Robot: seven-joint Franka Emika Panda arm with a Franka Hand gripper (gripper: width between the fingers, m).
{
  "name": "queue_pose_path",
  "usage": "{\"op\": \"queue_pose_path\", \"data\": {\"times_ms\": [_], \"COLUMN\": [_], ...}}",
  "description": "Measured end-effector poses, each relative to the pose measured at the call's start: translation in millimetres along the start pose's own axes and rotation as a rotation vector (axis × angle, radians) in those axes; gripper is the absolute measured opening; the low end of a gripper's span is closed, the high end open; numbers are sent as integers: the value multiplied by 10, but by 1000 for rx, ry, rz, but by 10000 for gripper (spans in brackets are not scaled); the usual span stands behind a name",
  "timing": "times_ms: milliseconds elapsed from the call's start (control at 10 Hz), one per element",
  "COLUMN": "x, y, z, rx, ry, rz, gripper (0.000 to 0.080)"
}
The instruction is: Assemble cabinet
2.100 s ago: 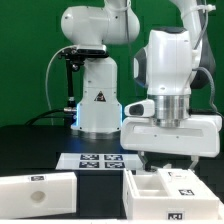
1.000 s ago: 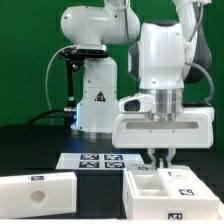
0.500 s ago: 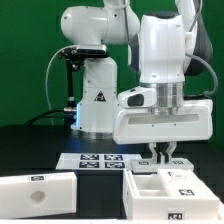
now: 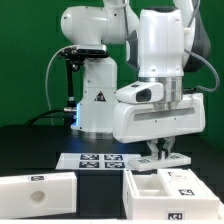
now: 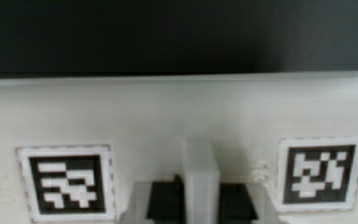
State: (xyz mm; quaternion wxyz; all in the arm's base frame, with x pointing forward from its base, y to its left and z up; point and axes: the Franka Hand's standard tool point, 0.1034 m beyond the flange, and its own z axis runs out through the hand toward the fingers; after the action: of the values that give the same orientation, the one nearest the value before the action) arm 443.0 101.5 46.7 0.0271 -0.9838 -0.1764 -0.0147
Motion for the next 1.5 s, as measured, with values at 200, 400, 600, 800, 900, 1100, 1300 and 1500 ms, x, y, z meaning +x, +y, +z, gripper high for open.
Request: {"op": "queue_pose_path", "data": {"times_ms": [200,400,600,800,900,1100,1300,1500], "x": [11,-22,-24,-28,-32,-89,-95,-196], "y": [24,137,151,155,161,258,417,641], "z": [-6,-22,-14,-10,-15,-105,-127,-111], "rx": [-9,-36,-39,-39,-40,-73,-116,-134], "ry": [10,34,31,30,27,43,80,112], "rz": [-91,-345,-381,-380,-409,-653,-751,-727], "gripper": [64,64,64,64,64,64,64,64]}}
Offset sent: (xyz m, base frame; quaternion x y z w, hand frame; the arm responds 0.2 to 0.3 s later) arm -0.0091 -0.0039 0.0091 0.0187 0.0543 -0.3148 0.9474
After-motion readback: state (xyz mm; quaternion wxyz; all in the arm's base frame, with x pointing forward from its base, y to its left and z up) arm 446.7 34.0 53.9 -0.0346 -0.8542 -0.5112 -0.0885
